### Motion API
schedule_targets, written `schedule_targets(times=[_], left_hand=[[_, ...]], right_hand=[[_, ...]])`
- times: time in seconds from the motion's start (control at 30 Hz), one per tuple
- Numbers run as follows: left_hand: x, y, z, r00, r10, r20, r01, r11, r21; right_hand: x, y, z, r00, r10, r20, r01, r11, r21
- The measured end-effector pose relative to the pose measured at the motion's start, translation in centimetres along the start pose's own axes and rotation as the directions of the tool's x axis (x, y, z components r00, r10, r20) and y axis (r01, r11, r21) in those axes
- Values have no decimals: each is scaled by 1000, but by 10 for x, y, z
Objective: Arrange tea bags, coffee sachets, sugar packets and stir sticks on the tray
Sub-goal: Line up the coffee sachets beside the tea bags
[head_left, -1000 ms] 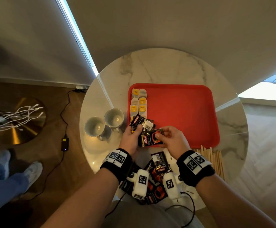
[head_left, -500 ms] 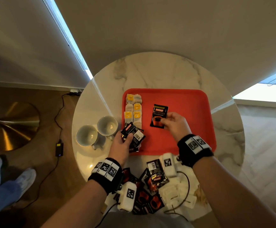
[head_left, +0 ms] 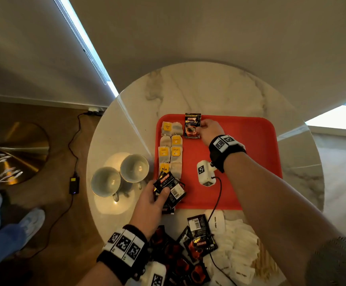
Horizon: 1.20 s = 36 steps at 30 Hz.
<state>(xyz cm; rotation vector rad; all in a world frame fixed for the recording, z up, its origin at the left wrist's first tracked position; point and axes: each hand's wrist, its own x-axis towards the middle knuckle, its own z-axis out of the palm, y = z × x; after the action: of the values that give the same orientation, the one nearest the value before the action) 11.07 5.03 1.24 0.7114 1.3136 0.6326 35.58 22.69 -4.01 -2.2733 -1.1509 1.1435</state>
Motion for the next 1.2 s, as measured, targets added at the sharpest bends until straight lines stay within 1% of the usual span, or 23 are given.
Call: schedule_targets(times=[0.1, 0.2, 0.27, 0.3, 0.33, 0.4, 0.47, 0.5, 0.53, 0.57, 0.6, 0.63, 0.7, 0.77, 0.8, 0.83, 0.87, 0.9, 0.97, 1.0, 1.03, 1.13, 1.2], left_hand=[[2, 1, 1, 1000, 4, -12, -4, 1000, 7], [7, 7, 4, 999, 44, 4, -45, 998, 48], [12, 13, 9, 997, 71, 7, -71, 996, 49], [16, 16, 12, 997, 79, 4, -79, 996, 40], [19, 20, 16, 996, 85, -1, -85, 996, 30], [27, 24, 24, 995, 100, -28, -99, 995, 31], [34, 27, 31, 994, 99, -45, -98, 995, 31], [36, 30, 35, 994, 103, -47, -102, 994, 39], [38, 31, 38, 993, 109, -49, -106, 993, 55], [39, 33, 41, 992, 114, -55, -110, 991, 71], [38, 34, 43, 991, 119, -63, -113, 990, 85], [39, 34, 45, 989, 126, -74, -118, 988, 103], [38, 34, 44, 986, 133, -102, -118, 984, 136], [38, 31, 43, 986, 116, -121, -99, 985, 139], [38, 31, 44, 986, 104, -127, -86, 987, 137], [38, 30, 45, 987, 101, -127, -83, 986, 144], [38, 30, 47, 985, 107, -133, -84, 982, 167], [38, 31, 48, 983, 129, -134, -101, 975, 199], [38, 32, 50, 980, 157, -123, -126, 965, 230], [39, 33, 50, 981, 152, -120, -122, 967, 225], [39, 35, 50, 982, 145, -119, -116, 968, 222], [41, 40, 48, 978, 166, -126, -133, 962, 239], [43, 42, 47, 974, 180, -135, -145, 962, 230]], right_hand=[[6, -2, 0, 999, 29, -39, -30, 999, -18], [-6, -6, -10, 995, 59, -78, -60, 998, -12], [-25, -6, -17, 996, 23, -91, -26, 999, -24], [-39, -6, -21, 997, -8, -78, 7, 1000, -12], [-56, -4, -24, 998, -45, -45, 46, 999, 20], [-93, -1, -28, 992, -106, 67, 97, 987, 128], [-130, 6, -31, 970, -135, 203, 90, 971, 220], [-145, 10, -30, 957, -139, 256, 76, 968, 238], [-156, 14, -30, 950, -136, 282, 61, 964, 258], [-164, 18, -28, 952, -128, 280, 46, 958, 283], [-168, 22, -26, 961, -118, 250, 35, 949, 312], [-172, 24, -26, 974, -104, 200, 32, 941, 337], [-174, 27, -24, 996, -81, 47, 61, 941, 333], [-172, 31, -26, 985, -125, -115, 146, 968, 204], [-172, 32, -25, 973, -174, -149, 191, 976, 109], [-172, 31, -25, 964, -228, -137, 234, 972, 29], [-174, 29, -23, 955, -280, -97, 279, 960, -26], [-177, 25, -20, 949, -314, -37, 312, 949, -40], [-182, 20, -14, 942, -324, 85, 323, 946, 19], [-182, 20, -11, 939, -323, 119, 318, 946, 55], [-181, 20, -10, 938, -323, 128, 314, 946, 85], [-175, 24, -11, 946, -315, 80, 302, 943, 141], [-168, 26, -14, 962, -272, 36, 263, 951, 162]])
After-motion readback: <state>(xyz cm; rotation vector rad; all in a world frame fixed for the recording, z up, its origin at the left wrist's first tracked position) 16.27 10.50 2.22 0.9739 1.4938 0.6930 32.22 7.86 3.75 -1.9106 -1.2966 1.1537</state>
